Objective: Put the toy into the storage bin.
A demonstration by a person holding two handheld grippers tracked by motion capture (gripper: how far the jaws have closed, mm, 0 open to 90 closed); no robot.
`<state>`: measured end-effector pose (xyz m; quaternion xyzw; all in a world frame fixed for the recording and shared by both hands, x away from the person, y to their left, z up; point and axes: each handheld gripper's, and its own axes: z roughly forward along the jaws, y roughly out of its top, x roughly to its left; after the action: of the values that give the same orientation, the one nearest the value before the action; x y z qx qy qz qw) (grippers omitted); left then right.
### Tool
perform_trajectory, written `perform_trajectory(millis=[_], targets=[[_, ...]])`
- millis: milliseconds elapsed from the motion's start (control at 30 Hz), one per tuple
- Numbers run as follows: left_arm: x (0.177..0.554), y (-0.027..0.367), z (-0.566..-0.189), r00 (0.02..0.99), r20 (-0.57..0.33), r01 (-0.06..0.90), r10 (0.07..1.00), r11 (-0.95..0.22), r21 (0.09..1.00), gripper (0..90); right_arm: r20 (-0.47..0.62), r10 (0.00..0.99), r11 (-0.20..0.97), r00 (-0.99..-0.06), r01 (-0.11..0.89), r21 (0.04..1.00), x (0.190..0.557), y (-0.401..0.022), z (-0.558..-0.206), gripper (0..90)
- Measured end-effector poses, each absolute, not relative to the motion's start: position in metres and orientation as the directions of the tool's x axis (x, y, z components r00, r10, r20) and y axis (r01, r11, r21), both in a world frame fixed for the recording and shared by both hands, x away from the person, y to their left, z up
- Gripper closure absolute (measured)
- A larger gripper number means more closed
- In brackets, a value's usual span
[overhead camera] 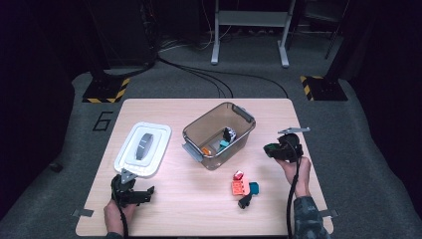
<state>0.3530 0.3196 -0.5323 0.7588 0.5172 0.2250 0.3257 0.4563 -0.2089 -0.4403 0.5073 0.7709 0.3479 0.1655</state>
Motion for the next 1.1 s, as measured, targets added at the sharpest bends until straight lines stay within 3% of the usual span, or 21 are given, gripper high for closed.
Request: perform_trajectory(millis=[600, 1100], targets=[[0.353, 0.32, -0.532, 0.361, -0.002, 0.642, 0.933, -0.247, 0.725, 0.3, 0.104, 0.913, 0.212, -0.394, 0.677, 0.705, 0.477, -0.209, -0.419, 59.1], [0.353, 0.32, -0.532, 0.368, 0.006, 0.643, 0.93, -0.259, 0.72, 0.3, 0.074, 0.906, 0.233, -0.416, 0.637, 0.735, 0.495, -0.199, -0.396, 59.1]])
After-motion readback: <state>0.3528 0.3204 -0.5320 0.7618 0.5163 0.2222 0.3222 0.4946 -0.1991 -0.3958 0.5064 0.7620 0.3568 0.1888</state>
